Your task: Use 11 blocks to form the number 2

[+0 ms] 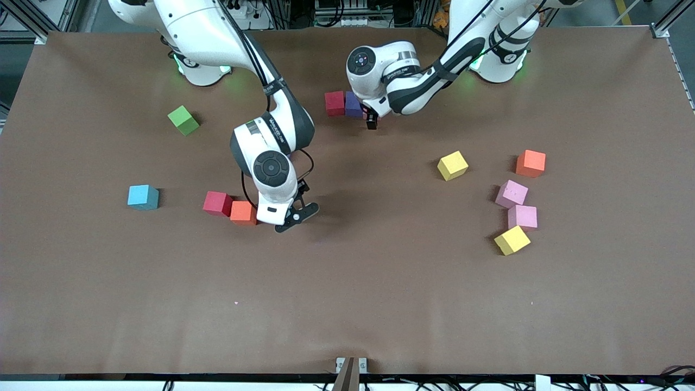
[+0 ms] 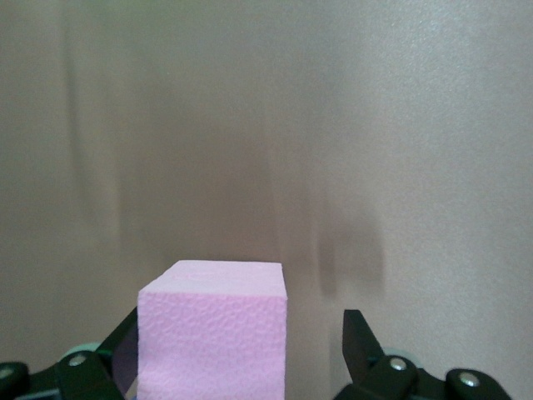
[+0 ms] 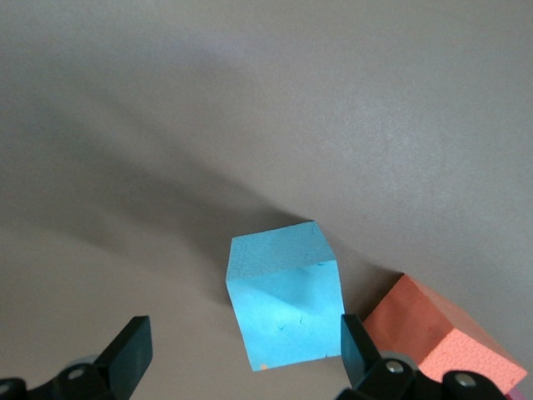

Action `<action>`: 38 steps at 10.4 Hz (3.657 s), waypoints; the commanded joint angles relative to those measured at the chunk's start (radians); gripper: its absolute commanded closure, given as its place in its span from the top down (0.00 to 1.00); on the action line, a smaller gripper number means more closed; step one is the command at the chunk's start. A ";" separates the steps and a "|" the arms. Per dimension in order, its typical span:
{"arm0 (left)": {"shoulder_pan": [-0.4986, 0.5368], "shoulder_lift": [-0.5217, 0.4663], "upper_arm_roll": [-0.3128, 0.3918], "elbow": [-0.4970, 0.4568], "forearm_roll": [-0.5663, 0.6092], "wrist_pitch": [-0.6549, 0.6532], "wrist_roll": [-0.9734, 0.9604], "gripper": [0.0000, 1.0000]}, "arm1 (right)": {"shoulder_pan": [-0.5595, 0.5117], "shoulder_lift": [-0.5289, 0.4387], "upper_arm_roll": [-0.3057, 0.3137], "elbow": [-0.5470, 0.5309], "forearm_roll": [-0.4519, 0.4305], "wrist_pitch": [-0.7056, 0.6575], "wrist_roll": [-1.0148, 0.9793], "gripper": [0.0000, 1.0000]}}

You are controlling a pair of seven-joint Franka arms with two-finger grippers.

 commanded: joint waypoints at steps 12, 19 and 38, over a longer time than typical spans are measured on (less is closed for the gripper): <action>0.343 -0.037 -0.258 0.032 0.031 -0.216 0.131 1.00 | -0.026 -0.021 0.001 -0.109 0.001 0.134 -0.110 0.93; 0.630 -0.034 -0.252 0.044 0.172 -0.216 0.770 1.00 | -0.029 0.005 0.003 -0.108 0.017 0.166 -0.101 0.44; 1.007 0.060 -0.149 0.184 0.369 -0.173 2.078 1.00 | 0.394 0.010 0.012 0.070 0.221 -0.063 0.825 0.12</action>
